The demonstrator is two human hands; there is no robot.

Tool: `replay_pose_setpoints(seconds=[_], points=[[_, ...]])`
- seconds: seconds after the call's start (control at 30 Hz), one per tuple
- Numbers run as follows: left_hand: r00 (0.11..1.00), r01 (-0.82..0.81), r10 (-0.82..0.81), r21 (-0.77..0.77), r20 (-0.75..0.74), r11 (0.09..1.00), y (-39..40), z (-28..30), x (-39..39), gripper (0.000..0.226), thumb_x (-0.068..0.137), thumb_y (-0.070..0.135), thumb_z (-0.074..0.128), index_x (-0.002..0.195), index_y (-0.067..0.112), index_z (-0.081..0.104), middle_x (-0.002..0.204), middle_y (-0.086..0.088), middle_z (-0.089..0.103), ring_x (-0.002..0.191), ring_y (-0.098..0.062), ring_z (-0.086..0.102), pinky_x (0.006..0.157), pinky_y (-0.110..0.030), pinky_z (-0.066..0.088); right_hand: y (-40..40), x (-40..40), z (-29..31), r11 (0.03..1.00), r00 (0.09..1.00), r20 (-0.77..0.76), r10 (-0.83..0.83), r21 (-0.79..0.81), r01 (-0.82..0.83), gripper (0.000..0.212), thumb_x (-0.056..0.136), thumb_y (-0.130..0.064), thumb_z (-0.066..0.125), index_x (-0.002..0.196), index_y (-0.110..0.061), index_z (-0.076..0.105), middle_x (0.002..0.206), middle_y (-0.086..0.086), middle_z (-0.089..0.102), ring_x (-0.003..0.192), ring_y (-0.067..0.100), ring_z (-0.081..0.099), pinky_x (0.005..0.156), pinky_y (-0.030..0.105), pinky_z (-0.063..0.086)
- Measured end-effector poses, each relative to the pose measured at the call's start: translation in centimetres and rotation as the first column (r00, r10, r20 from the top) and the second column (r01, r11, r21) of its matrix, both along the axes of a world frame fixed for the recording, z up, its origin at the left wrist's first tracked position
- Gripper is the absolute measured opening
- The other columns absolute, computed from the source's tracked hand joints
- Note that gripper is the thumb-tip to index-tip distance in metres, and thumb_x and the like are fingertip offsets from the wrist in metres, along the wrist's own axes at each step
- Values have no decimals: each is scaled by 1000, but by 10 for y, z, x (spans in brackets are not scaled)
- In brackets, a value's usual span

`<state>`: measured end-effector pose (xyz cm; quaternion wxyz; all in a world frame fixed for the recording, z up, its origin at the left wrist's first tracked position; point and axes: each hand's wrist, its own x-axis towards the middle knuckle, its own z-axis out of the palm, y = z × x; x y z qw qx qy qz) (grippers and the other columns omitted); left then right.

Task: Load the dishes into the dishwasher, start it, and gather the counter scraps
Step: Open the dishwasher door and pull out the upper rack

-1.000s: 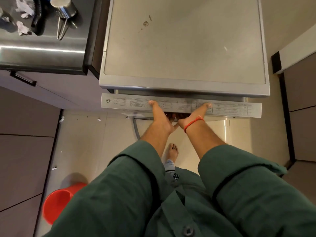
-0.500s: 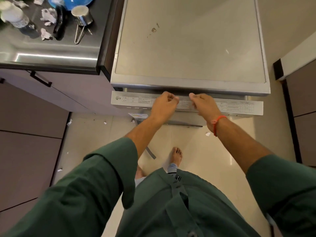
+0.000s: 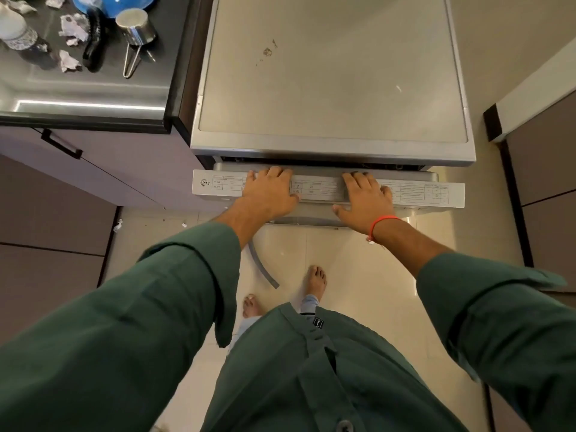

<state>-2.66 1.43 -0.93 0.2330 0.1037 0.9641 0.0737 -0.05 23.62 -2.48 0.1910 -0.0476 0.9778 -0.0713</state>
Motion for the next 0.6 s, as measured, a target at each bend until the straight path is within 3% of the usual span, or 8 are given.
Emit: replay_pose_setpoints(seconds=[0.37,0.6], points=[[976,198,-190,-64,106,978,-19,-13,82,89,92,41,58,160,17,7,162,-10,20,148,-31,21,123,-48,19,-22,84,-12,996,990,122,-74,58,67,103,85,-56,64,160,-26,1,168,5,-3,154,31,0,120,55,18],[935,279,-265,-26,236,960,-33,-34,149,101,91,39,61,160,16,-7,168,-9,1,155,-29,2,125,-50,8,-31,146,-26,991,953,277,-122,94,99,107,82,-57,68,160,-30,0,168,3,-9,155,29,-4,121,57,12]])
